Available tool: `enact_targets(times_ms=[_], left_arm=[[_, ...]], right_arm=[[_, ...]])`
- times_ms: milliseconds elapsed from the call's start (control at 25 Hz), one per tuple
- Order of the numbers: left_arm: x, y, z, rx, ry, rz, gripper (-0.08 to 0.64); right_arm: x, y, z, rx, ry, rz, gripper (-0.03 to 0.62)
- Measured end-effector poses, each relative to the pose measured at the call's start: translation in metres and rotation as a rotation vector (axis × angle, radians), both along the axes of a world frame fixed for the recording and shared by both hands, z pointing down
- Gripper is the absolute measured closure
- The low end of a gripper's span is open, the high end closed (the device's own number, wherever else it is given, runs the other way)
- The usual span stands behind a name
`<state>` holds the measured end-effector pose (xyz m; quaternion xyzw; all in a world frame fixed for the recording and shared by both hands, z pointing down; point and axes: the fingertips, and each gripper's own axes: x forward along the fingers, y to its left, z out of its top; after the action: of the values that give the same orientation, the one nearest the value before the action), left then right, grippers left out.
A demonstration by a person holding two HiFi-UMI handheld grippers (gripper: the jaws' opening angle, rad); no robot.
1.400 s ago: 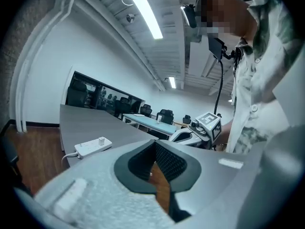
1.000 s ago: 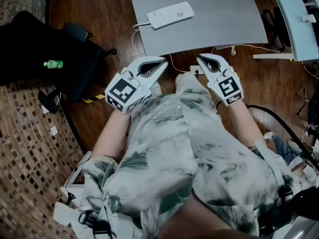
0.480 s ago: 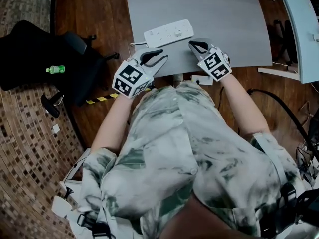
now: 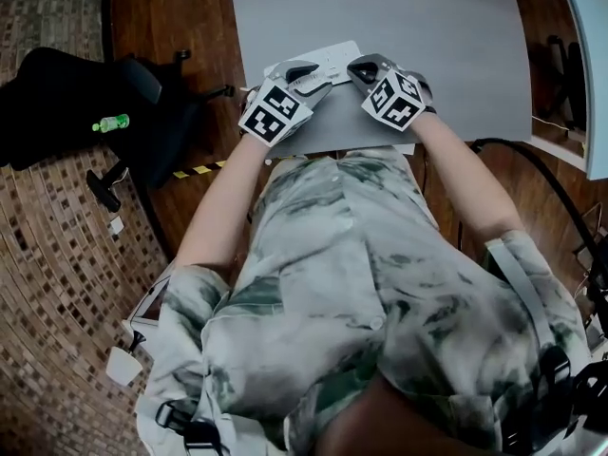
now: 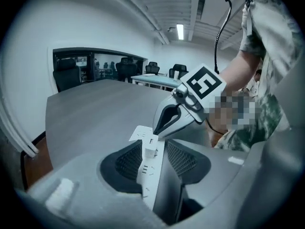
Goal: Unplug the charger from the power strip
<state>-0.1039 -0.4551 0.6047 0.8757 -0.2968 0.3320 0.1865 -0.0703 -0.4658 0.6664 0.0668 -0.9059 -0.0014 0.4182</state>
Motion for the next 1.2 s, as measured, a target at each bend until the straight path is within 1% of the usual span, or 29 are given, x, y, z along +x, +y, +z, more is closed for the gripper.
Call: enact_targets(times_ms=[80,240,320,400,480,640,760,960,1040,1120,1200], left_arm=[[0.003,0.001,0.01,-0.014,-0.047,0.028,0.383],[0.022,0.009,0.013,-0.046,-0.101,0.118,0.385],[0.024,0.005,0.03,-0.064,-0.145,0.156,0.387],[0.024,-0.001,0.047,-0.076,-0.177,0.167,0.399],[0.022,-0.004,0.053,-0.076,-0.195,0.172,0.446],[0.022,-0.001,0.053,-0.061,-0.233,0.223,0.457],[0.022,-0.002,0.052,-0.059,-0.256,0.229,0.459],[0.022,0.0,0.053,-0.068,-0.291,0.232,0.462],[0.022,-0.001,0.045,-0.051,-0.277,0.222,0.462],[0.022,-0.011,0.016,0.006,-0.218,0.184,0.46],[0.017,-0.028,-0.019,0.055,-0.189,0.164,0.459]], right_arm=[[-0.001,0.008,0.0,-0.009,0.004,-0.023,0.586],[0.005,0.021,-0.02,-0.007,0.0,-0.039,0.589],[0.002,0.019,-0.011,-0.003,0.005,-0.053,0.595],[-0.002,0.015,0.002,-0.003,0.025,-0.073,0.595],[-0.004,0.015,0.007,-0.017,0.048,-0.084,0.595],[-0.005,0.017,0.007,-0.028,0.096,-0.095,0.595],[-0.007,0.018,0.008,-0.04,0.144,-0.107,0.596],[-0.008,0.02,0.014,-0.029,0.233,-0.133,0.597],[-0.009,0.021,0.017,-0.027,0.256,-0.131,0.597],[-0.009,0.022,0.017,-0.021,0.25,-0.128,0.597],[-0.009,0.021,0.015,-0.03,0.235,-0.127,0.597]])
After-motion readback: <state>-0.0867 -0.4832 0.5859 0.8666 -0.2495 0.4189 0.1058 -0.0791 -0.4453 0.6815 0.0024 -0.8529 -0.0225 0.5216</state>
